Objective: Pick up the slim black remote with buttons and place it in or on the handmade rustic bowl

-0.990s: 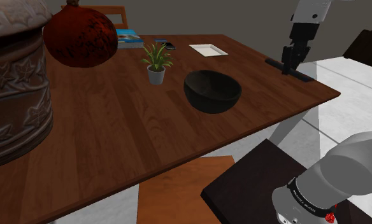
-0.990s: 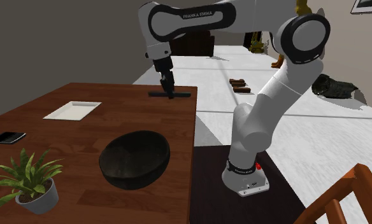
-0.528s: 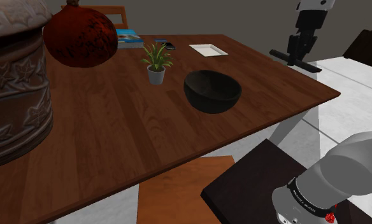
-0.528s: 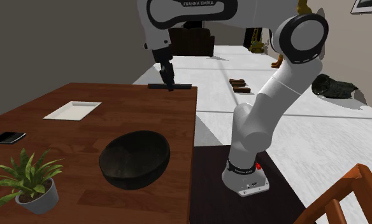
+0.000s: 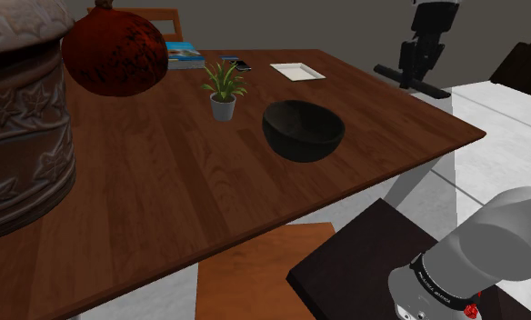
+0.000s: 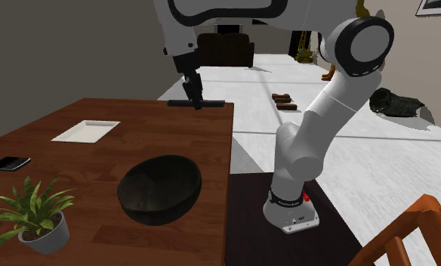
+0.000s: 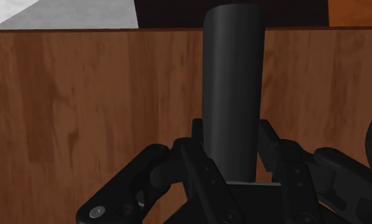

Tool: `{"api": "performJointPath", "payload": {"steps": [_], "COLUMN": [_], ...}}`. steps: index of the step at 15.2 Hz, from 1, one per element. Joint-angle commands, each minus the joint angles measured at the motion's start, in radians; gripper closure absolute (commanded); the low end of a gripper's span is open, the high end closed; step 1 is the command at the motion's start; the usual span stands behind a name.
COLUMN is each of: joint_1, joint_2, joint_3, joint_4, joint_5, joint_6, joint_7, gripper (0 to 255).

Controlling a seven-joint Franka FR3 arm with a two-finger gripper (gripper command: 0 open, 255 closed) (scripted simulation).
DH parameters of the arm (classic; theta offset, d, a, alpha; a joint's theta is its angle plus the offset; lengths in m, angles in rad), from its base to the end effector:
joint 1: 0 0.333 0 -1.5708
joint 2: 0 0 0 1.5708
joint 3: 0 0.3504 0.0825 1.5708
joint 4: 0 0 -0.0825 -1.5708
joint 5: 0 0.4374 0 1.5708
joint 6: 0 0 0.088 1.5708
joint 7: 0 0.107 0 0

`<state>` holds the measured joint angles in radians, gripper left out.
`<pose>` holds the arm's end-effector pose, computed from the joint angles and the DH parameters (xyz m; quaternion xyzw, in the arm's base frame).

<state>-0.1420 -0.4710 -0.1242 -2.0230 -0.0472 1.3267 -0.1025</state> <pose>0.3941 -0.1262 0.6475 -0.9907 0.0744 0.1114 0.0246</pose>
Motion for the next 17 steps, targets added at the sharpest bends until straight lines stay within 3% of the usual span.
{"api": "performJointPath", "payload": {"steps": [1,9,17], "joint_1": [0.016,0.082,0.145], "joint_2": [-0.001,0.039,0.146], "joint_3": [0.036,0.178,0.316], "joint_4": [0.000,0.019,0.107], "joint_5": [0.028,0.135,0.214], "joint_6": [-0.001,0.026,0.067], "joint_7": [0.052,0.250,0.445], "gripper": [255,255,255]}}
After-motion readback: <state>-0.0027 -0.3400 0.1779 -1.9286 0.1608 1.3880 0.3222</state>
